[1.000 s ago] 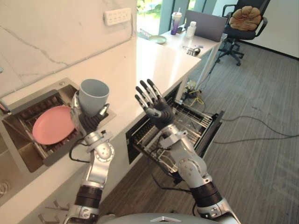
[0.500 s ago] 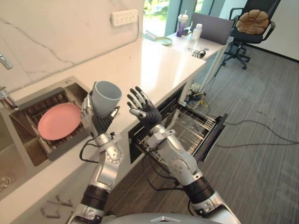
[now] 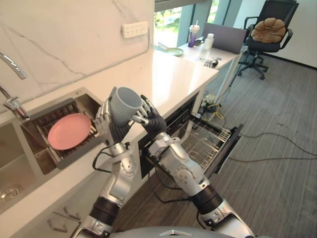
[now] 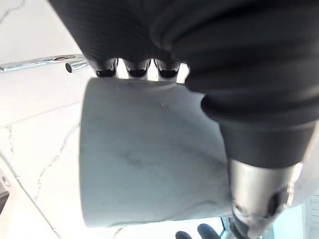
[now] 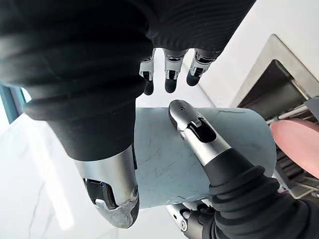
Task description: Walk over to the sink, pick up the cup, carry it to the dishwasher, place the cup inside the dishwasher, then close the dishwasher door
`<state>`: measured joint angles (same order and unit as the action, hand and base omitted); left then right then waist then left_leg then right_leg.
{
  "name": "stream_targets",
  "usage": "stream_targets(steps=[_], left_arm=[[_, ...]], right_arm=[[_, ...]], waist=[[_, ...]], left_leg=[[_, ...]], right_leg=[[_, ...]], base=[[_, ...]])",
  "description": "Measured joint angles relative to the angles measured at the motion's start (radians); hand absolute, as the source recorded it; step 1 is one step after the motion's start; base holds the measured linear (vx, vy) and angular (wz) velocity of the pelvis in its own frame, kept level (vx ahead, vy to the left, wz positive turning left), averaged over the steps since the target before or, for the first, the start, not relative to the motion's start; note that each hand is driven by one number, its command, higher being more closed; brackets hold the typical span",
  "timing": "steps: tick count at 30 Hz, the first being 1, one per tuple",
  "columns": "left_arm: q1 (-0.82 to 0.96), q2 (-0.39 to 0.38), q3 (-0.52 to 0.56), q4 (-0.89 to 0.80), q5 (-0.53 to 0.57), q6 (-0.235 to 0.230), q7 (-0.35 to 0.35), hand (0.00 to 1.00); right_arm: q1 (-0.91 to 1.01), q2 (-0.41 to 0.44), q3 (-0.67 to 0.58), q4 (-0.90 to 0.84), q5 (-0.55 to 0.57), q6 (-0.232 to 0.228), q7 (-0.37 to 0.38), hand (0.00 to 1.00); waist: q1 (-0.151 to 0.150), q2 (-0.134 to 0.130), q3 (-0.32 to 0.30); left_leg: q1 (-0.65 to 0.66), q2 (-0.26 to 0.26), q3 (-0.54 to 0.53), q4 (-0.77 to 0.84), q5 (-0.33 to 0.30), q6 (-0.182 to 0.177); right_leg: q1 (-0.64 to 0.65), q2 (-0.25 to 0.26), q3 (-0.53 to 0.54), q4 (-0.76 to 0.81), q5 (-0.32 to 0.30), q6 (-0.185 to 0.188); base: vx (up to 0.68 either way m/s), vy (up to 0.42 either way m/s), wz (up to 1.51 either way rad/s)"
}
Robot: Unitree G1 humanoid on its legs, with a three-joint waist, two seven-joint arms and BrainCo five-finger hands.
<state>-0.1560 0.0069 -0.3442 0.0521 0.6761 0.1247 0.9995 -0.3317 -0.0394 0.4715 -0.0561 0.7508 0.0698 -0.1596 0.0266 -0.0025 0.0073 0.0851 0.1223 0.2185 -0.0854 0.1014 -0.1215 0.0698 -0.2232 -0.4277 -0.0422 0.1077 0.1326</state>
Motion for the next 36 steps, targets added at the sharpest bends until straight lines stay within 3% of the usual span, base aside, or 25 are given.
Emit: stream_targets(steps=[13, 14, 21, 26, 30, 31, 36], left_arm=[[-0.024, 0.004, -0.098, -0.003, 0.015, 0.033, -0.003, 1.0], [-0.028, 0.004, -0.099, -0.003, 0.015, 0.036, -0.004, 1.0], [-0.051, 0.014, -0.1, -0.031, 0.014, 0.072, -0.014, 1.0], [-0.053, 0.014, -0.103, -0.045, 0.014, 0.067, -0.016, 1.0], [-0.057, 0.028, -0.11, -0.093, -0.007, 0.062, -0.029, 1.0], [-0.057, 0.031, -0.109, -0.102, -0.008, 0.061, -0.034, 0.0], [-0.054, 0.033, -0.105, -0.119, -0.04, 0.0, -0.046, 0.0]], right_arm=[[-0.033, 0.031, 0.033, 0.043, 0.046, 0.005, -0.091, 0.0], [-0.037, 0.031, 0.033, 0.043, 0.046, 0.005, -0.094, 1.0], [-0.07, 0.033, 0.04, 0.043, 0.024, -0.014, -0.13, 1.0], [-0.07, 0.036, 0.064, 0.043, -0.006, -0.067, -0.151, 1.0], [-0.07, 0.058, 0.078, 0.042, -0.001, -0.135, -0.159, 1.0], [-0.07, 0.064, 0.078, 0.042, -0.001, -0.143, -0.159, 1.0], [-0.093, 0.083, 0.079, 0.042, 0.033, -0.215, -0.18, 1.0]], waist=[[0.001, -0.003, -0.028], [0.001, -0.003, -0.031], [0.006, -0.003, -0.031], [0.01, -0.002, -0.032], [0.016, 0.002, -0.036], [0.016, 0.003, -0.038], [0.032, 0.011, -0.043]], left_leg=[[-0.009, 0.001, -0.016, 0.0, 0.009, 0.0], [-0.014, 0.001, -0.024, 0.0, 0.012, 0.0], [-0.015, 0.002, -0.029, 0.0, 0.019, 0.001], [-0.016, 0.003, -0.032, 0.0, 0.02, 0.0], [-0.025, 0.006, -0.046, 0.0, 0.024, -0.002], [-0.03, 0.006, -0.05, 0.0, 0.025, -0.003], [-0.034, 0.007, -0.056, 0.0, 0.028, -0.001]], right_leg=[[0.001, 0.0, -0.014, 0.0, 0.002, -0.003], [0.001, 0.001, -0.021, 0.0, 0.002, -0.003], [0.004, 0.002, -0.024, 0.0, 0.005, -0.007], [0.005, 0.003, -0.025, 0.0, 0.004, -0.004], [0.005, 0.005, -0.037, -0.001, 0.004, -0.004], [0.004, 0.005, -0.042, -0.002, 0.004, -0.004], [0.006, 0.008, -0.05, -0.006, 0.008, -0.01]], base=[[-0.01, 0.0, 0.03], [0.0, -0.007, 0.16], [-0.02, -0.001, 0.02], [0.0, 0.0, 0.0], [-0.01, -0.008, 0.08], [-0.01, -0.014, 0.18], [0.0, -0.005, 0.04]])
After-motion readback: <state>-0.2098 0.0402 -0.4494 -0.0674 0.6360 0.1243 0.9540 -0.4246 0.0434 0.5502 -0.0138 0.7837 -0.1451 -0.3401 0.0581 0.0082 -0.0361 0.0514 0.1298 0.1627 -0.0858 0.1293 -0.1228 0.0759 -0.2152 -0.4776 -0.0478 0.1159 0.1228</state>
